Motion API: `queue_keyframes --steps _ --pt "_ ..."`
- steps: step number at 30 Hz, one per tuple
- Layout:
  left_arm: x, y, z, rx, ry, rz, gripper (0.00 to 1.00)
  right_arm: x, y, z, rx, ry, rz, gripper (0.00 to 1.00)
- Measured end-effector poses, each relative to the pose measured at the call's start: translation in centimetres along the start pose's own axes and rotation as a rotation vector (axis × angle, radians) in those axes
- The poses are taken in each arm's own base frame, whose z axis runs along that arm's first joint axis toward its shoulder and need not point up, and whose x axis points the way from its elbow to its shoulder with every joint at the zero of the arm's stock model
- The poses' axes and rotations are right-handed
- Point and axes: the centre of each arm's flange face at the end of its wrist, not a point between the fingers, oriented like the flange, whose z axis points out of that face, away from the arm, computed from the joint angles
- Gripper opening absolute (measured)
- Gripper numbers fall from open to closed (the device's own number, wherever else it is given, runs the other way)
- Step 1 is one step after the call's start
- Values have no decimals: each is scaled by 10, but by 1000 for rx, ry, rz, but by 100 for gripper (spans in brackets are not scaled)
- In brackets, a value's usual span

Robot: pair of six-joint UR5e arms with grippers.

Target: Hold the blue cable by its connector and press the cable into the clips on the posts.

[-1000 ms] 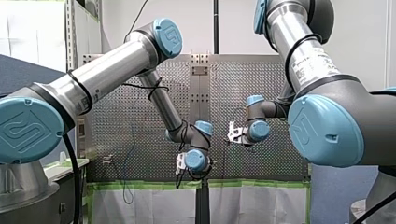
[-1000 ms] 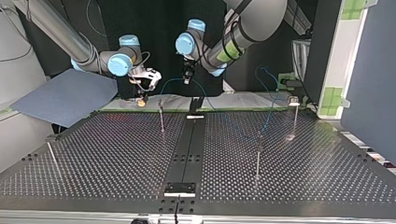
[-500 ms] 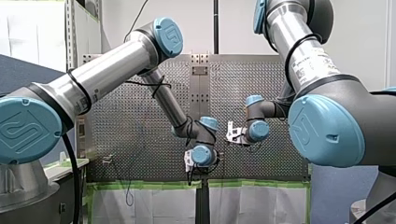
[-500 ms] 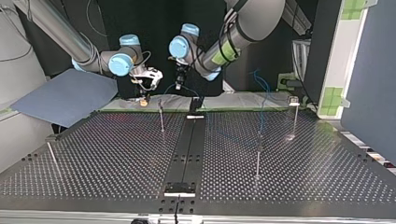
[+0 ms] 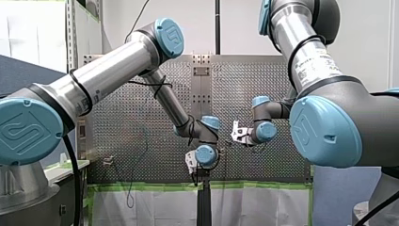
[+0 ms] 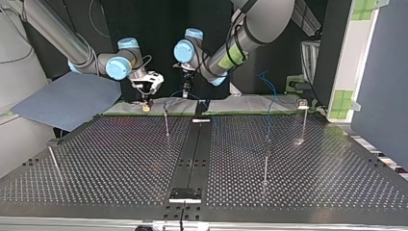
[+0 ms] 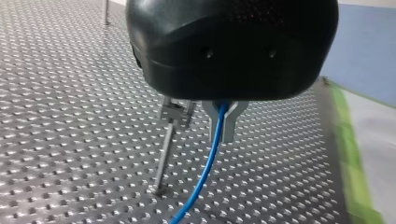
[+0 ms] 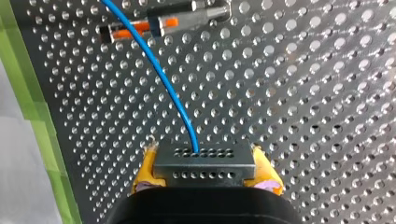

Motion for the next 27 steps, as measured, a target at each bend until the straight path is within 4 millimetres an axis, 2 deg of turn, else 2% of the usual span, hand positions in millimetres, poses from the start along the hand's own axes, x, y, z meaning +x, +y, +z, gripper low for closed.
queue_keyframes --steps 7,12,18,27 --pt "-17 -16 14 2 -60 -67 0 1 -4 2 53 11 -6 0" --pt "-24 -9 21 -52 -88 -47 0 4 -1 5 54 18 -3 0" --pt "-31 -1 28 -83 -124 -44 0 9 13 9 35 26 8 0" --pt "-32 -2 33 -46 -123 -25 0 12 29 12 10 29 17 0"
